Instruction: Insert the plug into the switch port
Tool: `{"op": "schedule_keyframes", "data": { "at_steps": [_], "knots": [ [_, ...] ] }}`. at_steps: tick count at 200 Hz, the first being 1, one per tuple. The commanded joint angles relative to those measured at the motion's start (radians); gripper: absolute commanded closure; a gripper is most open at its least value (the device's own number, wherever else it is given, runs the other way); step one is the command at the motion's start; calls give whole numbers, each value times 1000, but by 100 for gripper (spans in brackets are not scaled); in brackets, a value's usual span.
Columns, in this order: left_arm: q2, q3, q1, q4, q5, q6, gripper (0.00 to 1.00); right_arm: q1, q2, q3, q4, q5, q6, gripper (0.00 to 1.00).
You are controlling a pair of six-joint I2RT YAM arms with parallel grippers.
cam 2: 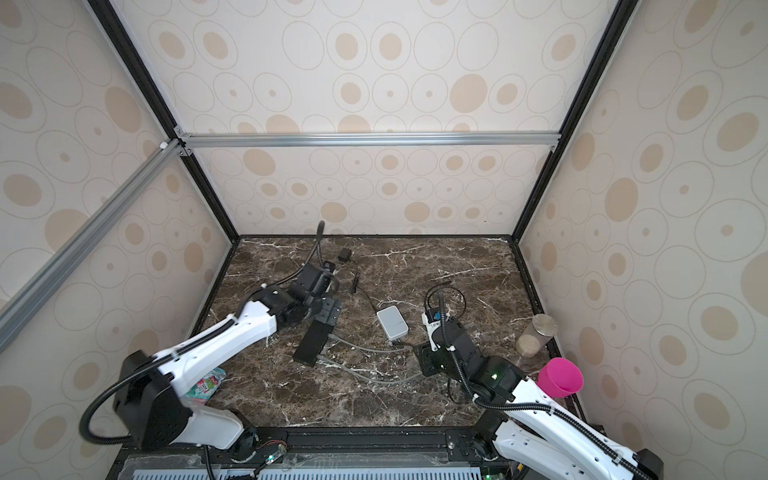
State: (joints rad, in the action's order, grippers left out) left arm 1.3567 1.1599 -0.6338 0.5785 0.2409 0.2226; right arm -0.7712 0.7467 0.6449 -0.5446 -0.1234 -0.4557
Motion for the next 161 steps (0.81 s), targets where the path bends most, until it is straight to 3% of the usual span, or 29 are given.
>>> {"op": "schedule_keyframes", "data": {
  "at_steps": [1, 20, 44, 59, 83, 101, 112, 120, 161],
  "knots": [
    [-165, -111, 5, -156, -164, 62, 2, -4, 20, -22, 25, 20, -144, 59],
    [-308, -253, 7, -300, -232, 177, 1, -3, 18, -63, 75, 31, -185, 58],
    [-386, -353, 7, -392, -262, 263, 2, -1, -38, -129, 110, -5, -216, 51],
    [-403, -383, 7, -419, -274, 280, 2, 4, -91, -165, 95, -40, -247, 39],
    [-412, -400, 6, -426, -284, 317, 2, 23, -172, -172, 62, -29, -151, 38],
    [-424, -424, 7, -476, -272, 381, 2, 24, -215, -175, 20, -90, -135, 13],
    [-414, -431, 7, -504, -259, 414, 2, 29, -218, -180, 12, -87, -130, 10],
    [-396, -421, 8, -515, -244, 428, 2, 31, -214, -184, 14, -76, -140, 0],
    [-258, -346, 5, -534, -259, 544, 2, 32, -210, -200, -15, -108, -168, 0]
  ]
}}
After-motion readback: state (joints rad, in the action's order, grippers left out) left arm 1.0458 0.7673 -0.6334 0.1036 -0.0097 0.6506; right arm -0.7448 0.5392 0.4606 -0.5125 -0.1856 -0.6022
